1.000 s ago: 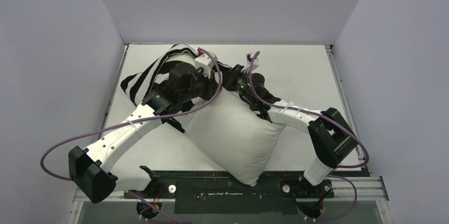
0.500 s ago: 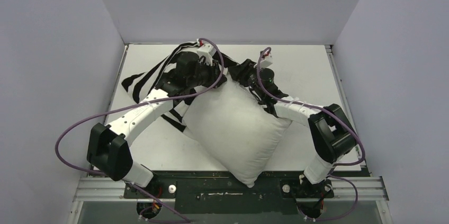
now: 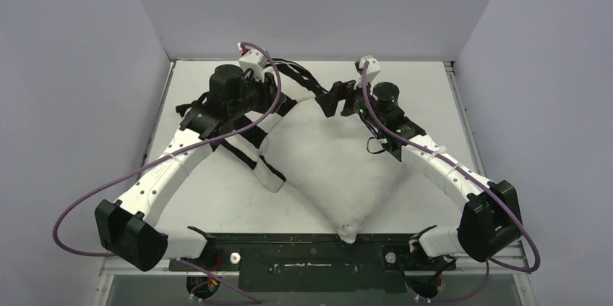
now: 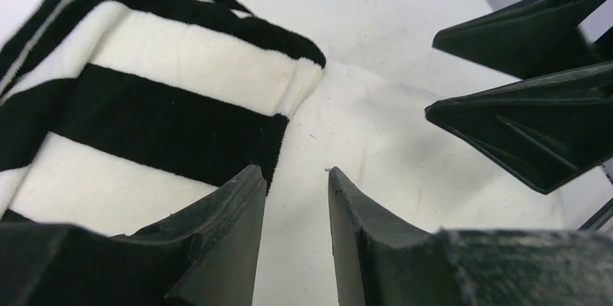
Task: Put the pillow into the pillowcase
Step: Stuff the pillow into the pillowcase.
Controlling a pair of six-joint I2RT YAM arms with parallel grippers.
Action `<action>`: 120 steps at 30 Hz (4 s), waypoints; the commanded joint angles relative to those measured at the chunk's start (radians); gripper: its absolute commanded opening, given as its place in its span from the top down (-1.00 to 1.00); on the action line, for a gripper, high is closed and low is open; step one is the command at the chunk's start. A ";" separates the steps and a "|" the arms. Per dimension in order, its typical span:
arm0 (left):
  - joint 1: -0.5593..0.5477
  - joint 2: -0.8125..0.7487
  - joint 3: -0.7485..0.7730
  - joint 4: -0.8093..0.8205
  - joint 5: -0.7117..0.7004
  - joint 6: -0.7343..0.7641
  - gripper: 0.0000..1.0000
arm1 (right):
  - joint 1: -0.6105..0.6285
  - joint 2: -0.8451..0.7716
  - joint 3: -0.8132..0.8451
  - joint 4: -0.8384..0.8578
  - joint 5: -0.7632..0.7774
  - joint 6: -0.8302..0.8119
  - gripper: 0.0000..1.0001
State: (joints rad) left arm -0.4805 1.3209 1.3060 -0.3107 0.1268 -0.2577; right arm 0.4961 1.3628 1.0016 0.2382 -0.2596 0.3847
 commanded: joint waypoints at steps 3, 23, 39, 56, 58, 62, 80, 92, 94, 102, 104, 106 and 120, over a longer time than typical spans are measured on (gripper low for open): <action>0.024 0.015 -0.087 0.060 0.028 0.022 0.29 | 0.002 -0.003 0.065 -0.136 -0.102 -0.185 -0.87; 0.095 0.169 -0.125 0.193 0.155 0.000 1.00 | 0.172 0.276 0.109 -0.131 0.145 -0.181 0.13; -0.139 0.049 -0.059 0.135 0.166 -0.235 1.00 | 0.089 0.243 -0.097 0.349 0.211 0.206 1.00; 0.035 0.110 -0.149 0.159 0.212 -0.232 0.31 | 0.066 0.250 -0.220 0.552 0.269 0.328 0.62; 0.060 0.069 -0.143 0.109 0.175 -0.204 0.22 | 0.061 0.192 -0.240 0.516 0.243 0.274 0.42; 0.115 -0.024 -0.174 0.042 0.127 -0.171 0.08 | 0.058 0.079 -0.222 0.367 0.176 0.126 0.01; 0.325 -0.288 -0.504 0.047 0.229 -0.277 -0.67 | 0.460 0.044 0.042 -0.175 0.344 -0.465 -1.00; 0.452 -0.319 -0.645 0.153 0.367 -0.394 -0.58 | 0.621 0.321 0.070 -0.107 0.788 -0.764 -1.00; 0.456 -0.302 -0.657 0.182 0.397 -0.423 -0.51 | 0.603 0.359 0.066 -0.070 0.784 -0.784 -0.96; 0.455 -0.323 -0.708 0.214 0.361 -0.428 -0.39 | 0.503 0.333 0.085 -0.053 0.548 -0.656 0.90; 0.448 -0.338 -0.721 0.242 0.339 -0.410 -0.35 | 0.446 0.306 0.089 -0.051 0.462 -0.589 1.00; 0.441 -0.332 -0.733 0.266 0.298 -0.389 -0.29 | 0.411 0.291 0.090 -0.033 0.405 -0.539 1.00; 0.267 -0.084 -0.775 0.574 0.106 -0.398 -0.38 | 0.347 0.285 0.082 0.122 0.269 -0.305 1.00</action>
State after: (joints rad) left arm -0.2047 1.1702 0.5110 0.1120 0.3325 -0.6731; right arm 0.8585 1.6772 1.0626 0.2211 0.0582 -0.0242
